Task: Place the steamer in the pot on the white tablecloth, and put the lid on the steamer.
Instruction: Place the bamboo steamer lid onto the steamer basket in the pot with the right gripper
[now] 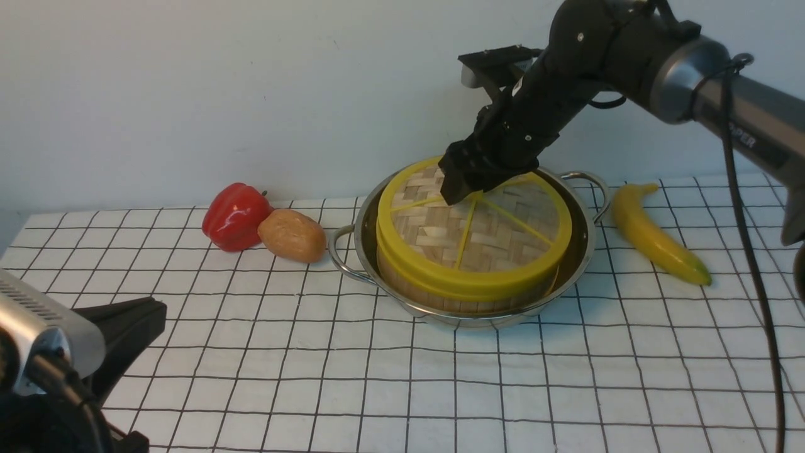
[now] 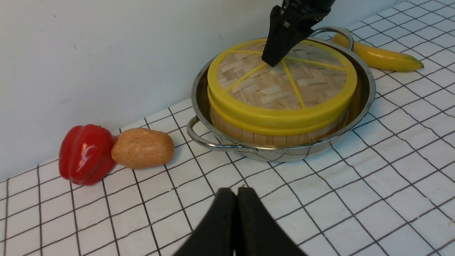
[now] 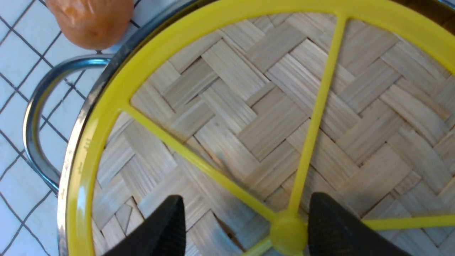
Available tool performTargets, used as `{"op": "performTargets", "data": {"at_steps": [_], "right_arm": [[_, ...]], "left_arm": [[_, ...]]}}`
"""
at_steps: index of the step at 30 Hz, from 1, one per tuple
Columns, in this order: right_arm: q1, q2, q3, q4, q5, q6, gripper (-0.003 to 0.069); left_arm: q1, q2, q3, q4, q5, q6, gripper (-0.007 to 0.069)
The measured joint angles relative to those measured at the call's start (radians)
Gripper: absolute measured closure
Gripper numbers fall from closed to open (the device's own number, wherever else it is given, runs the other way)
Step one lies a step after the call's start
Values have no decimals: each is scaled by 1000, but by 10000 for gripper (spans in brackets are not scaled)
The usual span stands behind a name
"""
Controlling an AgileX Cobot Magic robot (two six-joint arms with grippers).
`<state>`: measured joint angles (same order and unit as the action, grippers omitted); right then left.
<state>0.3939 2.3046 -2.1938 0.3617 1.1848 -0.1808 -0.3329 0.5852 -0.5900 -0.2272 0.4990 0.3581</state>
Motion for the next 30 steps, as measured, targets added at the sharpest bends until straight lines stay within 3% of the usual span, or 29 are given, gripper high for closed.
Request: {"op": "performTargets", "data": {"at_steps": [30], "right_arm": [[-1, 0, 0, 35, 2, -36, 214]], "left_arm": [[0, 0, 0, 0, 0, 0, 633]]}}
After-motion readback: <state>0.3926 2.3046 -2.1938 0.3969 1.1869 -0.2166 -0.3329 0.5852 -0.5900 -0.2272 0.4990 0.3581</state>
